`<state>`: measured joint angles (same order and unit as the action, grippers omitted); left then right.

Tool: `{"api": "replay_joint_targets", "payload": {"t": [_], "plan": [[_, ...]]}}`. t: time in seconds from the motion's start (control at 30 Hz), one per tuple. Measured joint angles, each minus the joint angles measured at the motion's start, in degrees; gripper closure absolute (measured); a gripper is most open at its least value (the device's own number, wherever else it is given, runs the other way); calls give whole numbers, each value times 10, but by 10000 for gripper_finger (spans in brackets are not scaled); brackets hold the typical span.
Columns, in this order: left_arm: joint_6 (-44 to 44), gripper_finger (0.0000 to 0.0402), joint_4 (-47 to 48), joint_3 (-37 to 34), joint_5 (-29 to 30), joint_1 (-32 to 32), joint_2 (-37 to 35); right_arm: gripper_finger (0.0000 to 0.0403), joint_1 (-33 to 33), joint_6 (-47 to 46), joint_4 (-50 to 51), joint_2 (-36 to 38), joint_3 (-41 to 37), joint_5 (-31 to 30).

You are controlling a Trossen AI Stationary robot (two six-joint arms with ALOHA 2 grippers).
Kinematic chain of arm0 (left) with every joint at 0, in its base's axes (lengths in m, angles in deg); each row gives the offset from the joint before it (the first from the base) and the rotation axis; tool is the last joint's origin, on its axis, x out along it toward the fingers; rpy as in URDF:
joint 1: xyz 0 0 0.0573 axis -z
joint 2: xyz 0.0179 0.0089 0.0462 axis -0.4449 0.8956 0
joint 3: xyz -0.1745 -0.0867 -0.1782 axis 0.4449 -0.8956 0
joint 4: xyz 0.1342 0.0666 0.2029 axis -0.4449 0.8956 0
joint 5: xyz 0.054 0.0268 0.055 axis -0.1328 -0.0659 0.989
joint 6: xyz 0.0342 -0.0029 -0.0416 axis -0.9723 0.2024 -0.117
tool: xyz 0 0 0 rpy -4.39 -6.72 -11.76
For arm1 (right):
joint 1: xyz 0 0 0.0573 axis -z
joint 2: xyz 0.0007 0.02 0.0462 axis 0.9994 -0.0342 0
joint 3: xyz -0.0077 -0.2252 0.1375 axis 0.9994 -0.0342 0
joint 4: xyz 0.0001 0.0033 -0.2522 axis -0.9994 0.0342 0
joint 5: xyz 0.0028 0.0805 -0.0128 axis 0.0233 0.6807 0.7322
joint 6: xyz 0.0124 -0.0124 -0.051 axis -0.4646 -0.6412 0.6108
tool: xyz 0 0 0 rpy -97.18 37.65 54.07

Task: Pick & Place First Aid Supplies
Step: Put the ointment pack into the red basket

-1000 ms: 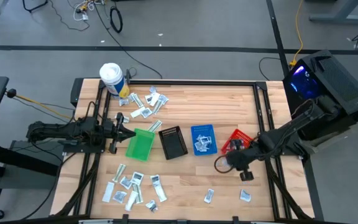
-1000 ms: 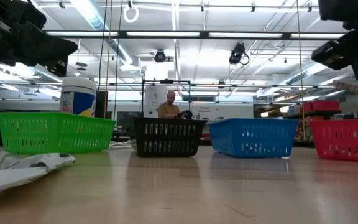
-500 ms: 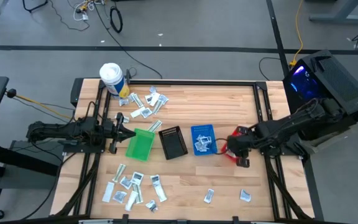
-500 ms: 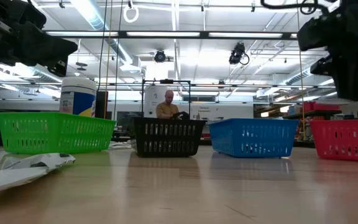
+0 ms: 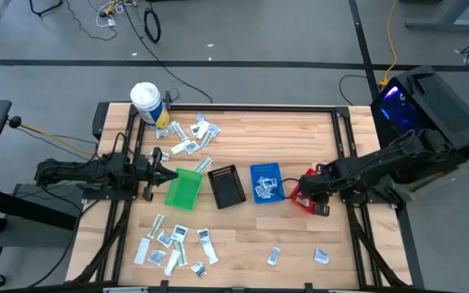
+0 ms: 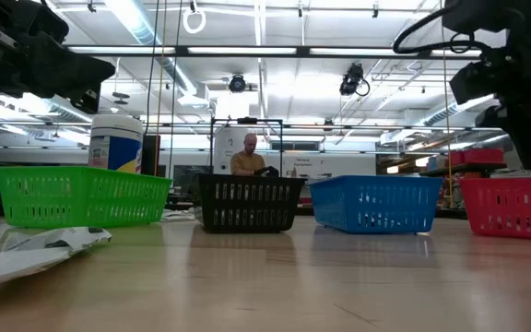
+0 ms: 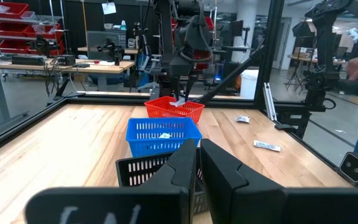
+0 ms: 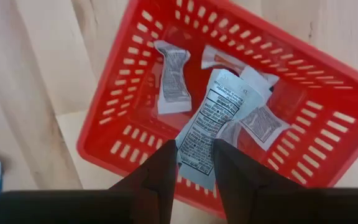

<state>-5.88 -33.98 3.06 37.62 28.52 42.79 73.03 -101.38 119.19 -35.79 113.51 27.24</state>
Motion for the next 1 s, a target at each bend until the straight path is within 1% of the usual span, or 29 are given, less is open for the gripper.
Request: {"api": "replay_joint_targets", "payload": {"t": [0.23,0.37,0.43,0.67,0.73,0.87,1.0], "plan": [[0,369,0,0,0,0,0,287,0,0,0,0,-14,-9],[0,369,0,0,0,0,0,267,0,0,-1,0,-14,-50],[0,369,0,0,0,0,0,252,0,1,-1,0,-14,-60],[0,369,0,0,0,0,0,185,0,6,-3,0,-14,-60],[0,369,0,0,0,0,0,172,-1,6,-2,0,-12,-49],[0,369,0,0,0,0,0,157,-10,7,-3,0,12,-36],[0,369,0,0,0,0,0,154,-27,6,-13,0,51,-37]]}}
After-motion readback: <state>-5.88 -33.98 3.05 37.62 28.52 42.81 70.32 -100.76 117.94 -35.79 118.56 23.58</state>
